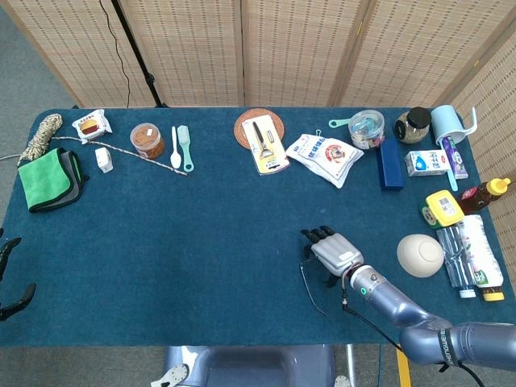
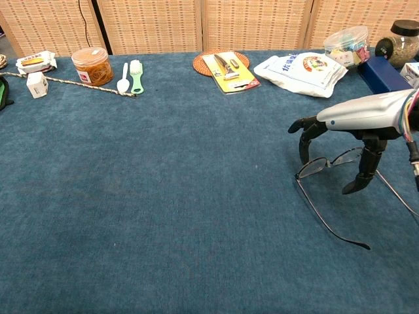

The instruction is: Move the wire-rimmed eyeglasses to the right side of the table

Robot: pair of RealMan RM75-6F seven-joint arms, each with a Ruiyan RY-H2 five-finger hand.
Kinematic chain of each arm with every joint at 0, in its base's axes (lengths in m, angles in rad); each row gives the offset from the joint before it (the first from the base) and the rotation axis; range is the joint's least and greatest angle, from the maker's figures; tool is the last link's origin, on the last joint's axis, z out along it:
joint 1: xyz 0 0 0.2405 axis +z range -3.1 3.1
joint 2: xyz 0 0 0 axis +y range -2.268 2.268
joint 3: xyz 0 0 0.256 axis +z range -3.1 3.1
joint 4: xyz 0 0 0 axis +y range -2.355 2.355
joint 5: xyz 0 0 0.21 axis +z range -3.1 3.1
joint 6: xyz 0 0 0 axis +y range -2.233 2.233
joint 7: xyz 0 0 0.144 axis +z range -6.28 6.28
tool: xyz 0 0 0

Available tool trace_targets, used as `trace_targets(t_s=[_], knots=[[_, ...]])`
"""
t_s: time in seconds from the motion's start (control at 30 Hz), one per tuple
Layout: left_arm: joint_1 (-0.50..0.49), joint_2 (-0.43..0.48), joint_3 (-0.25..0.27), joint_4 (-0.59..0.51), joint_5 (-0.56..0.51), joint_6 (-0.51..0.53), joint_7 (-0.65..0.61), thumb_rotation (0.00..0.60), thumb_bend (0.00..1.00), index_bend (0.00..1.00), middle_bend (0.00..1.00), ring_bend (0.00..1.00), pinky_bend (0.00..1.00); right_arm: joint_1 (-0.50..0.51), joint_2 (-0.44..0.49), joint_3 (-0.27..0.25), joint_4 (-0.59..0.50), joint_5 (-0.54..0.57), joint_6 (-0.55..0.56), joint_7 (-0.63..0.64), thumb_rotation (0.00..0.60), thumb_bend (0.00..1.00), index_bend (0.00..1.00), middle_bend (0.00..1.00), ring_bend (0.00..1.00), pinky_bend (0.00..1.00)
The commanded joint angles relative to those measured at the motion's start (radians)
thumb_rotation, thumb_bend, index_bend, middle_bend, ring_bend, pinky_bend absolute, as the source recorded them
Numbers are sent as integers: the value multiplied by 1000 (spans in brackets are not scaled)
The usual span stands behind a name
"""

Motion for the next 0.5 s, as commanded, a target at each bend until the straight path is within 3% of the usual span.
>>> trace_targets(t_s=[0.03, 0.5], knots=[[1, 1, 1, 4, -2, -1, -3, 600, 287, 152, 0, 29, 24, -1, -4, -8, -10, 4, 6, -19, 600, 205, 310, 0, 0, 0], [-9, -13, 0, 13, 7, -14, -14, 600, 287, 152, 0, 29, 23, -48, 43, -51, -105, -5, 97, -96, 600, 205, 315, 0, 0, 0]])
